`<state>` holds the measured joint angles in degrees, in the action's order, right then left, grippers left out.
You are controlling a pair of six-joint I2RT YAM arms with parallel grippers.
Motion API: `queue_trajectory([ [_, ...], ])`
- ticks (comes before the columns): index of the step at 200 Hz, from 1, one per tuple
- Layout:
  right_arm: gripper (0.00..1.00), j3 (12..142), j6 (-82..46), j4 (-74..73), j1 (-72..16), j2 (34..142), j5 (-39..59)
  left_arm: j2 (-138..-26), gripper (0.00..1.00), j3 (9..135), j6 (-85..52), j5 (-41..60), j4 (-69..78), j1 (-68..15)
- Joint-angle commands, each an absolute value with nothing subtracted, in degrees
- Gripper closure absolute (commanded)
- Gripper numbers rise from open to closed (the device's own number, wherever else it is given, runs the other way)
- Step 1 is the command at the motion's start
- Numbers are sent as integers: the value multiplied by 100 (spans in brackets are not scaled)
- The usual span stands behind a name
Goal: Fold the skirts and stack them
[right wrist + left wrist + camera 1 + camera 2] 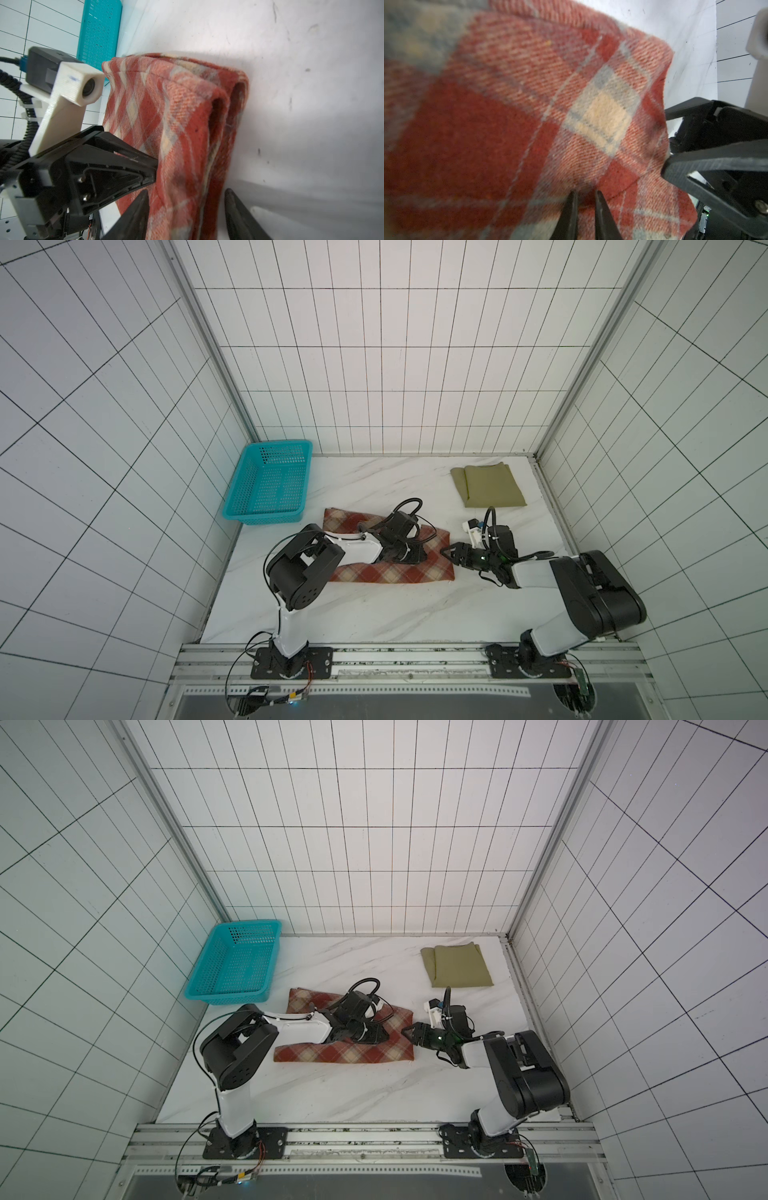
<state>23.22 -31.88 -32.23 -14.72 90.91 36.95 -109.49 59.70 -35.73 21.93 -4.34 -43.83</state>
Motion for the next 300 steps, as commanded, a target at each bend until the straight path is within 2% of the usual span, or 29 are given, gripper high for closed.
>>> queue_trajectory([
  [1, 42, 2407, -3188, -2649, -1687, 9492, 3401, -11039, 82, 6104, -3542, 2085, -524, -4413],
  [62, 44, 2458, -3404, -2981, -1972, 9632, 3507, -11125, 83, 6100, -3582, 2084, -426, -4421],
  [89, 53, 2571, -3404, -2979, -2051, 9557, 3556, -11120, 83, 6084, -3589, 2062, -385, -4432],
  [112, 69, 2781, -3350, -2759, -2109, 9437, 3670, -11076, 84, 6073, -3617, 2025, -349, -4438],
  [141, 100, 3043, -3195, -2285, -2117, 9126, 3645, -10911, 84, 5971, -3753, 2016, -137, -4441],
  [185, 100, 3600, -2728, -842, -1837, 8605, 3319, -10267, 85, 5811, -3648, 1729, -324, -4295],
  [242, 100, 4748, -1629, 1549, -1680, 8330, 2554, -9318, 85, 5067, -3497, 1787, -439, -3435],
  [300, 100, 5402, -1351, 2495, -1609, 8251, 2133, -8970, 85, 4791, -3205, 1822, -733, -3181],
])
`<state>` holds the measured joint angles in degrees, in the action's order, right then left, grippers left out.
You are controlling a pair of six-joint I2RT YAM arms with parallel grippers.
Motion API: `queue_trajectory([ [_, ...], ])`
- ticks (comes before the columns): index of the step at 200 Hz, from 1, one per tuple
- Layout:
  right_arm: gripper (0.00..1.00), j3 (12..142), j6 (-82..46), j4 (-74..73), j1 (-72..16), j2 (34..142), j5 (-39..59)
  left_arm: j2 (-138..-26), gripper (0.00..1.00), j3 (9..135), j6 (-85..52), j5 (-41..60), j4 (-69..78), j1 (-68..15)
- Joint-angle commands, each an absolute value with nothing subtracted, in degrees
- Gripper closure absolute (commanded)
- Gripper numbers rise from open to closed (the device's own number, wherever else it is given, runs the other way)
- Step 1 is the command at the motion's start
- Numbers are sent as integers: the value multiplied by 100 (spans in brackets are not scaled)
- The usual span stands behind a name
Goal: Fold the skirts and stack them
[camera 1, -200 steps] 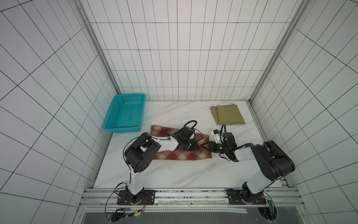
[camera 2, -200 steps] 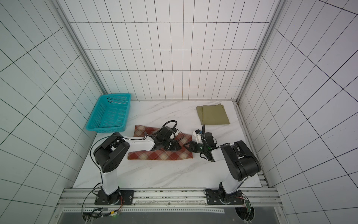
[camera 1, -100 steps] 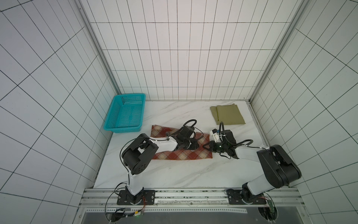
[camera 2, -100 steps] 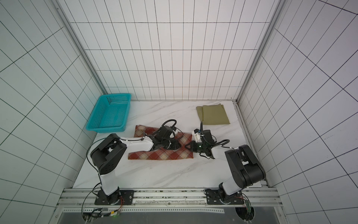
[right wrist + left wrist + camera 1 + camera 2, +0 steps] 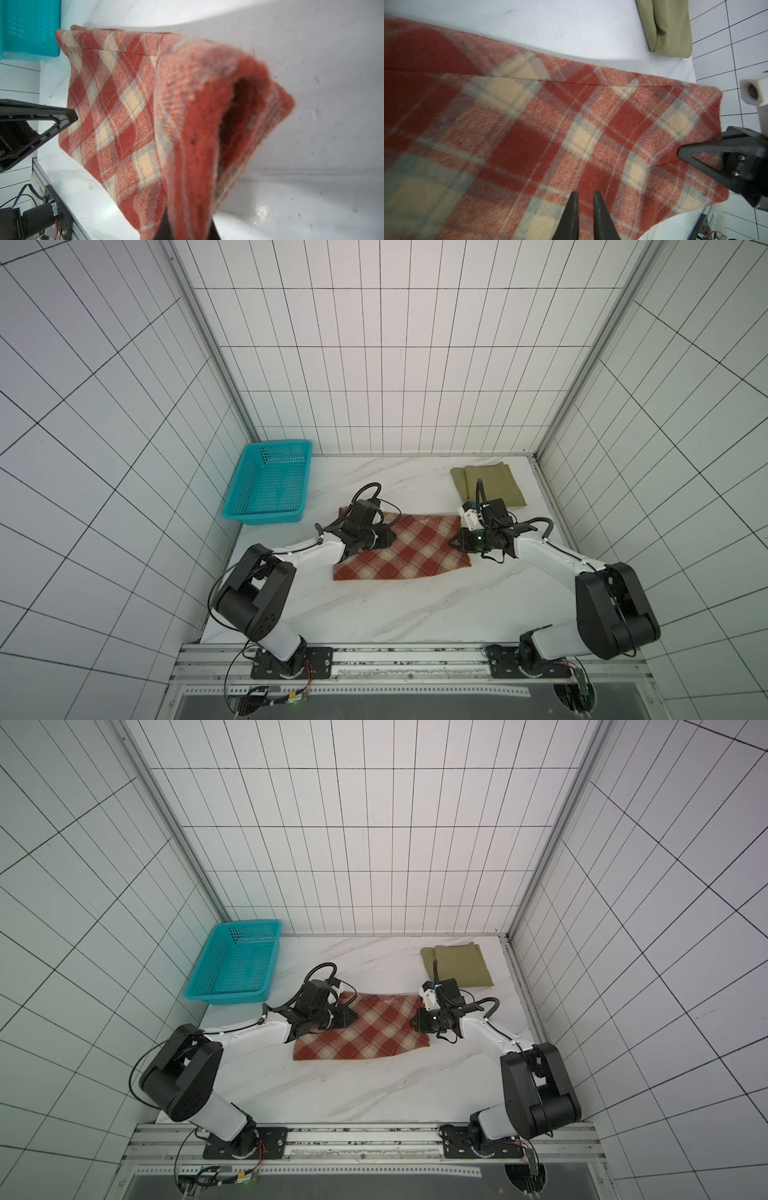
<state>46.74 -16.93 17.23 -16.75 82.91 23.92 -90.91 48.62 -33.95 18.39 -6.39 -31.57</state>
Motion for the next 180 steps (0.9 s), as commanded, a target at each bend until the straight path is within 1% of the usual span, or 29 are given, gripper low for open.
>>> queue_trajectory([
  [1, 100, 5413, -1348, 2504, -1609, 8256, 2126, -8972, 85, 4790, -3207, 1830, -727, -3186],
  [16, 100, 5517, -1290, 2673, -1600, 8280, 2041, -8999, 85, 4786, -3290, 1905, -602, -3316],
  [39, 100, 5715, -1233, 2918, -1593, 8331, 1966, -9159, 86, 4843, -3395, 1969, -390, -3747],
  [66, 100, 5872, -1214, 3076, -1589, 8377, 1843, -9550, 88, 4843, -3873, 2434, 191, -4101],
  [180, 100, 6126, -1178, 3304, -1530, 8498, 1544, -10410, 92, 5072, -4305, 2611, 733, -4878],
])
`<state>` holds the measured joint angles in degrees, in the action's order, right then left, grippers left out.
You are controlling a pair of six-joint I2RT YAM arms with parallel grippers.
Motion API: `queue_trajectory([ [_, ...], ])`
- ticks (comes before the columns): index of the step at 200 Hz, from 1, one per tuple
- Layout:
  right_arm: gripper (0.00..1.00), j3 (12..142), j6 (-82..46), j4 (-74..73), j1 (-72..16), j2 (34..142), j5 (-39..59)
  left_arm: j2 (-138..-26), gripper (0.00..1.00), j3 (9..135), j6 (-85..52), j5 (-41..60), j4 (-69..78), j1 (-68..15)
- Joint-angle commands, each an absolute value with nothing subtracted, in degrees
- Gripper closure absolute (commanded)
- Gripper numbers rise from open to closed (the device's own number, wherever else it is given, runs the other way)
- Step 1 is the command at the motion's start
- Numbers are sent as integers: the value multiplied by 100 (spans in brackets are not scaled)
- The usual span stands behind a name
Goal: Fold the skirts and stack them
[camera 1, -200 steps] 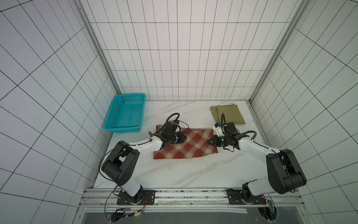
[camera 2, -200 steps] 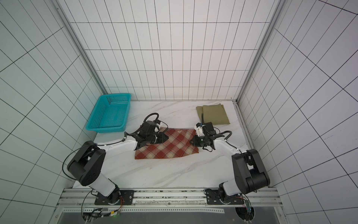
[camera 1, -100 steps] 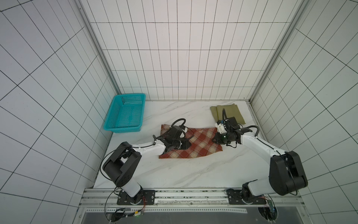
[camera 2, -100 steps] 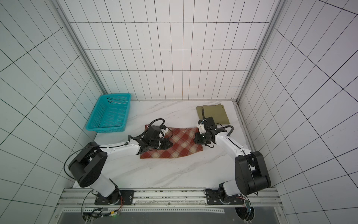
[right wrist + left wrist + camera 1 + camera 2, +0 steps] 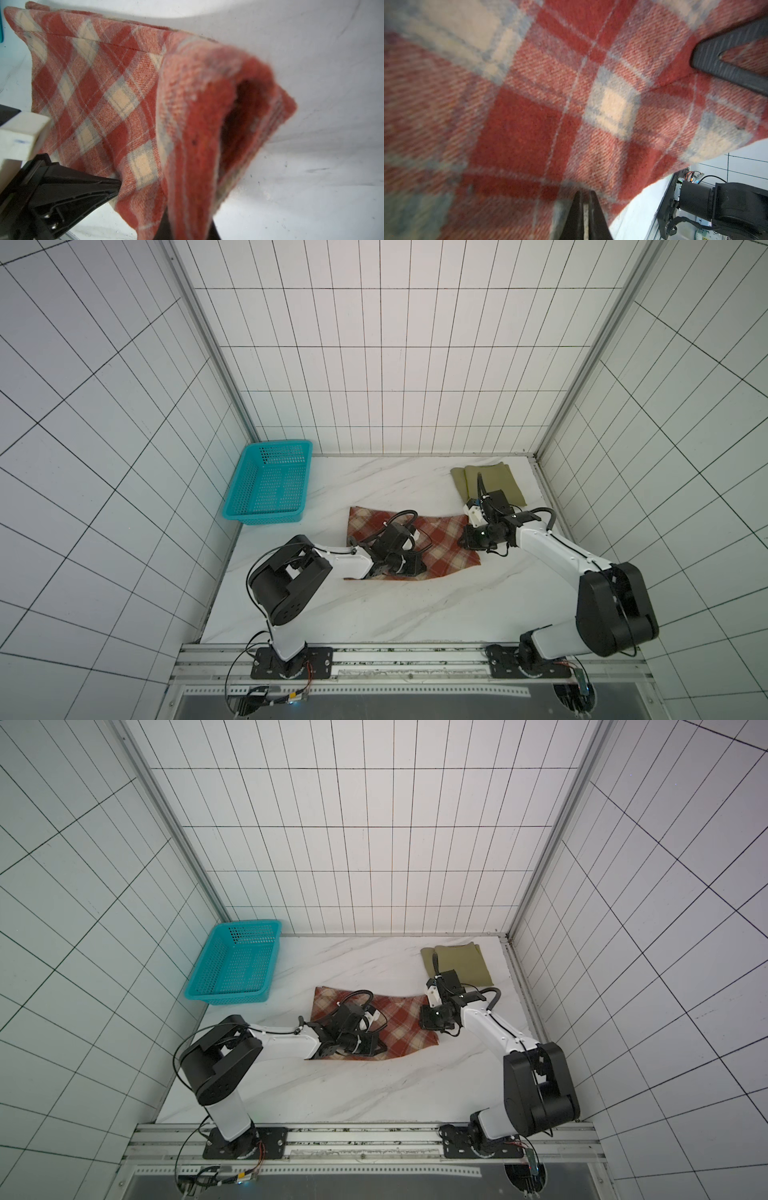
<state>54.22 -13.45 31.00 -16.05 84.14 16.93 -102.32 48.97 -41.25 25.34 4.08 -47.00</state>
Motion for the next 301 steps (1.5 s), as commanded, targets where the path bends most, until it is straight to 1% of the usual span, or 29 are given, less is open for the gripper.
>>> queue_trajectory([
  [1, 100, 6130, -1178, 3304, -1530, 8499, 1541, -10421, 92, 5076, -4306, 2610, 736, -4887],
  [37, 100, 6370, -1014, 3475, -1486, 8651, 1410, -10656, 92, 5307, -4452, 2607, 848, -5179],
  [67, 100, 6724, -790, 3799, -1438, 8787, 1165, -10494, 94, 5697, -4237, 2527, 222, -5165],
  [86, 100, 6823, -732, 3906, -1381, 8780, 990, -10088, 94, 5781, -4058, 2520, -120, -4840],
  [115, 100, 6915, -712, 3963, -1318, 8802, 863, -9665, 94, 5747, -3661, 2489, -799, -4042],
  [132, 100, 7008, -697, 4007, -1310, 8855, 834, -9501, 94, 5535, -3509, 2426, -945, -3590],
  [155, 100, 7073, -720, 3996, -1312, 8907, 933, -9545, 94, 5409, -3239, 2238, -1330, -3111],
  [181, 100, 7130, -696, 3994, -1310, 9017, 898, -9571, 94, 5057, -3158, 2186, -1165, -2830],
  [242, 100, 7629, -650, 4243, -1330, 9506, 439, -9649, 95, 4255, -3437, 2242, -710, -2993],
  [270, 100, 7891, -643, 4375, -1431, 9623, 234, -9641, 95, 3904, -3826, 2252, -268, -3357],
  [301, 100, 8127, -672, 4461, -1751, 9702, 107, -9765, 96, 3720, -4346, 2253, 253, -3926],
])
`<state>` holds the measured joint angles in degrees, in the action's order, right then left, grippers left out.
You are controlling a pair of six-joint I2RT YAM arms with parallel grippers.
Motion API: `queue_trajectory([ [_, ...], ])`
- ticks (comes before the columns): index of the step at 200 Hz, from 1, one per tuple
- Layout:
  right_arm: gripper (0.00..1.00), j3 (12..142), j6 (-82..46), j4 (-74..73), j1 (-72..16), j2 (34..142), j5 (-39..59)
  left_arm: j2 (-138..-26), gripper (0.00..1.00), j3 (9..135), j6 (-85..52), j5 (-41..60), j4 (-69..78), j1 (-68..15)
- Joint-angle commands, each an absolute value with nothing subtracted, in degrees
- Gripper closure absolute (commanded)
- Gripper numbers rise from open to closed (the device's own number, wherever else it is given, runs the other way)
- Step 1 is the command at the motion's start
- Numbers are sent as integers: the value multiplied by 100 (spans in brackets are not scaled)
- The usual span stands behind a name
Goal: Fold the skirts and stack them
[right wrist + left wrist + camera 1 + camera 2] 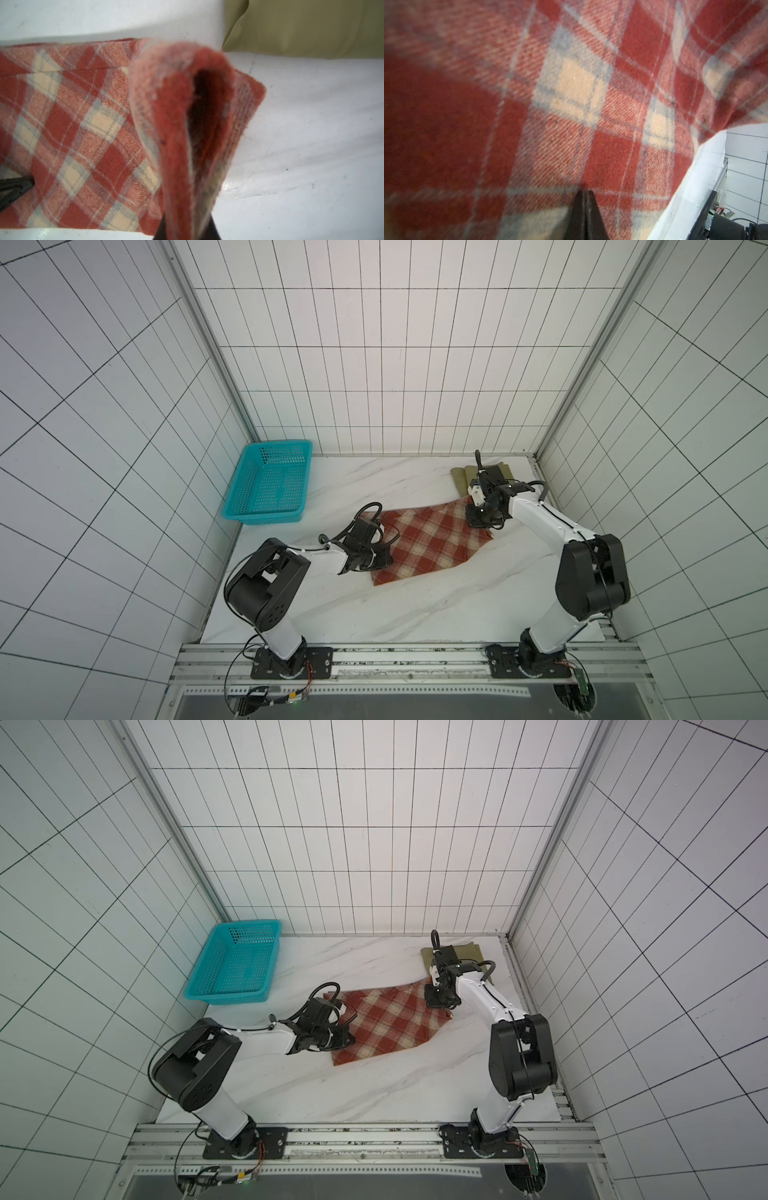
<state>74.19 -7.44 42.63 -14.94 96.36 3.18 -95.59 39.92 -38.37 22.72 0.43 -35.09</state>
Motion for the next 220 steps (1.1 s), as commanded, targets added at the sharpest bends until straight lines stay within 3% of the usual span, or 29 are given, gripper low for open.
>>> queue_trajectory([
  [1, 100, 8137, -670, 4463, -1763, 9712, 106, -9769, 96, 3719, -4357, 2256, 271, -3945],
  [66, 100, 8223, -781, 4538, -2457, 9870, 295, -10076, 97, 3630, -4999, 2131, 1091, -4564],
  [140, 100, 7867, -1062, 4251, -3165, 9848, 834, -10274, 98, 3599, -5099, 2065, 1406, -4659],
  [220, 100, 6869, -1283, 3208, -3273, 10004, 1666, -9981, 99, 3612, -5208, 2059, 1512, -4683],
])
